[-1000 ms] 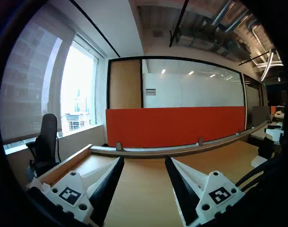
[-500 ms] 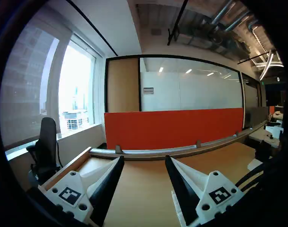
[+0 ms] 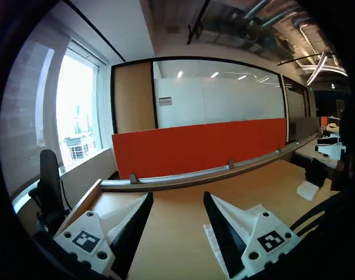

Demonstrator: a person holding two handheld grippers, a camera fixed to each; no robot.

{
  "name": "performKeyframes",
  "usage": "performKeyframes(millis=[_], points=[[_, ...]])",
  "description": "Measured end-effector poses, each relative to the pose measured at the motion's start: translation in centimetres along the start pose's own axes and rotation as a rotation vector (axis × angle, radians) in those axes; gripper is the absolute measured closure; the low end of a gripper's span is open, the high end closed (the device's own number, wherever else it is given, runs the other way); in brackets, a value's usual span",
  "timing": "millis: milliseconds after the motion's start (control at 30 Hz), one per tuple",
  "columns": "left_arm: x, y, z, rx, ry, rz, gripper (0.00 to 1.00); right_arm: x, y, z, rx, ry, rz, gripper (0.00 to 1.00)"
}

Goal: Fold towel

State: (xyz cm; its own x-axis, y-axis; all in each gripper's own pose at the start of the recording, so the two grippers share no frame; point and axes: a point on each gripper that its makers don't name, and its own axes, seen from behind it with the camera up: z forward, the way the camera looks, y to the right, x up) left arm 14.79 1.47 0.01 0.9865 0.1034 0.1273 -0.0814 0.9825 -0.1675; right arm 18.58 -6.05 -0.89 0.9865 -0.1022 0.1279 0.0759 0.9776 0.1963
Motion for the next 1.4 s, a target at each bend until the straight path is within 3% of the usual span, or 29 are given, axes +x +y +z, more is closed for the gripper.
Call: performKeyframes(millis=[433,600,800,900,1400], points=[[-1.4,2.3,0.1,-0.102,-0.074,0.022,0.21,-1.0,-2.6,0.0,0.148,-0.077,-0.052,0.00],[-2.5,4.1,0.1,-0.176,-0.127,0.043,0.21,-2.6,-4.0,-0.4,0.229,-0.141,-0.072,0.00],[-4.7,7.2,-0.6,-0.314,-0.215,0.061,0.21,-5.1,-5.2,-1.1,0.316,-0.244,-0.107,0.00],[-5.5,7.8,-0.8,-0.344,-0.240,0.075,0.21,-5.9,-5.4,-1.3,0.338,-0.273,-0.126,0.00],[-9.4,8.9,-0.6,-0.347,-0.285,0.088,0.21,-10.2,-7.3,-1.8,0.415,-0.349,-0.174,0.00]])
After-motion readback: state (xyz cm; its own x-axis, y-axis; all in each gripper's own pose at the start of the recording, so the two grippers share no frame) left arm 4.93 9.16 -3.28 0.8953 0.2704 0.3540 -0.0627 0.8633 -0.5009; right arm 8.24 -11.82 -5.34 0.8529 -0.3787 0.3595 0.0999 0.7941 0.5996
